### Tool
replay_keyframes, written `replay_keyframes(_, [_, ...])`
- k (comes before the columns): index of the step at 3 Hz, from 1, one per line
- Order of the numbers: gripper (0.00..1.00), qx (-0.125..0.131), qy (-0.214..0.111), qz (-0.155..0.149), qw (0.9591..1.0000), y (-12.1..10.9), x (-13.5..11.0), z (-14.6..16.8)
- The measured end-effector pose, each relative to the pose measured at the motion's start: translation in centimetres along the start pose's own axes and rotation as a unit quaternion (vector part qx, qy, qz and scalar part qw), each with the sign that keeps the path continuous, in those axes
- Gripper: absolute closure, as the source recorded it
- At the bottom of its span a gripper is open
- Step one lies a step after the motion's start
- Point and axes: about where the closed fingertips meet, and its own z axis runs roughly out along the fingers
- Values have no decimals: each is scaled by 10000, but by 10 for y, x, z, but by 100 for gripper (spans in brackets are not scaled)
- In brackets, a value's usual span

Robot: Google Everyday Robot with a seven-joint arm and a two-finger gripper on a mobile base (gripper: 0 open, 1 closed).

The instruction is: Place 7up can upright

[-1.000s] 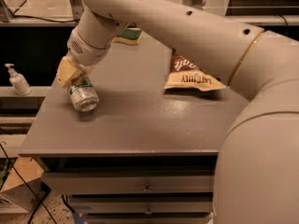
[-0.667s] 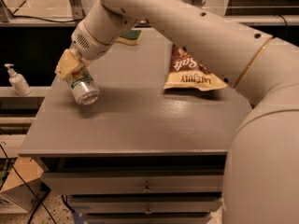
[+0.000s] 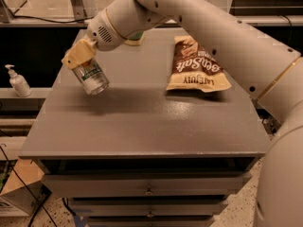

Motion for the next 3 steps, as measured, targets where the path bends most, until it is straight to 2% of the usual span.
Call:
replay_keyframes(1, [100,-14,-22,-501,9987,2,0,-1])
replay_keyframes(2, [100,36,178,-768,9969,7,-4,1])
replay_keyframes(3, [100,-58,158,-1320,9911,16,-6,0])
